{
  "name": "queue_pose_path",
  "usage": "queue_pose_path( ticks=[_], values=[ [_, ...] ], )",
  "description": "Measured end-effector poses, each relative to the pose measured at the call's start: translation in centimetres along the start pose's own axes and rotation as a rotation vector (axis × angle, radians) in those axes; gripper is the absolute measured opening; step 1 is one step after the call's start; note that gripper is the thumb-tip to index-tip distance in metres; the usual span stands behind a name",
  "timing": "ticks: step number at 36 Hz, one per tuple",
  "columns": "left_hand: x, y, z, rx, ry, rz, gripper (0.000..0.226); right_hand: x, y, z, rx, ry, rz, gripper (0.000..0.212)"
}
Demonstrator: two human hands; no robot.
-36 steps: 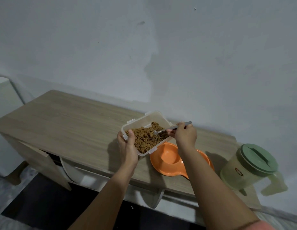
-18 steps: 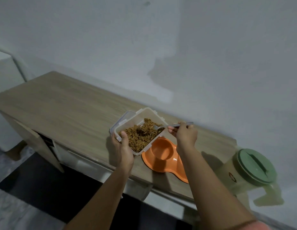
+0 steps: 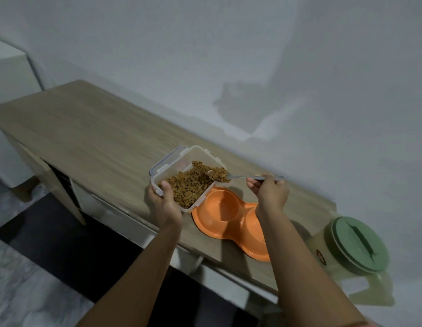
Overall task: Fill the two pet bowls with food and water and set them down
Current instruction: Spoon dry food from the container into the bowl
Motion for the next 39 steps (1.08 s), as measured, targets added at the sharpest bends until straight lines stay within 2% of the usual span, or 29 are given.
queue_pose_path(
  ticks=[1,4,9,12,17,19,22,26,30,37,39],
  values=[
    [-0.1,0.1,0.1,0.048,-0.004,-0.013,0.089,-0.2,0.0,0.3,0.004,0.005,0.001,0.018],
    [-0.4,0.2,0.1,0.087,-0.016,-0.026,0.095,-0.5,0.2,1.2,0.024,0.035,0.019,0.019],
    [-0.1,0.5,-0.3,0.146,-0.018,-0.050,0.088,-0.7,0.7,2.1,0.154,0.096,0.139,0.023],
    [-0.4,0.3,-0.2,0.156,-0.023,-0.050,0.085,-0.4,1.0,2.0,0.333,0.105,0.282,0.020],
    [-0.8,-0.2,-0.1,0.133,-0.040,-0.033,0.094,0.5,1.9,0.9,0.582,-0.040,0.570,0.016],
    [-0.7,-0.2,0.0,0.113,-0.042,-0.027,0.097,0.8,2.0,0.8,0.616,-0.050,0.643,0.015],
    [-0.6,-0.3,0.1,0.091,-0.040,-0.020,0.101,1.4,0.8,1.1,0.545,0.028,0.710,0.015],
    [-0.2,-0.2,0.2,0.075,-0.052,-0.023,0.101,2.2,-1.7,1.8,0.297,0.133,0.694,0.020],
    [0.0,-0.2,0.5,0.040,-0.087,-0.045,0.102,2.8,-3.3,1.0,0.120,0.074,0.602,0.025],
    [1.0,0.0,0.3,-0.031,-0.185,-0.091,0.104,3.1,-2.0,-2.2,0.157,-0.094,0.504,0.024],
    [1.2,0.2,0.2,-0.057,-0.209,-0.123,0.096,3.2,-1.6,-2.8,0.148,-0.116,0.464,0.023]
  ],
)
Point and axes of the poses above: each hand's wrist, its own x-axis away from the middle knuckle, its own z-axis out of the back of the hand, y = z × x, the point moved 5 cm from there along -x, towards the middle knuckle, and after that the axes turned 14 degrees about x, right-handed, at the moved point
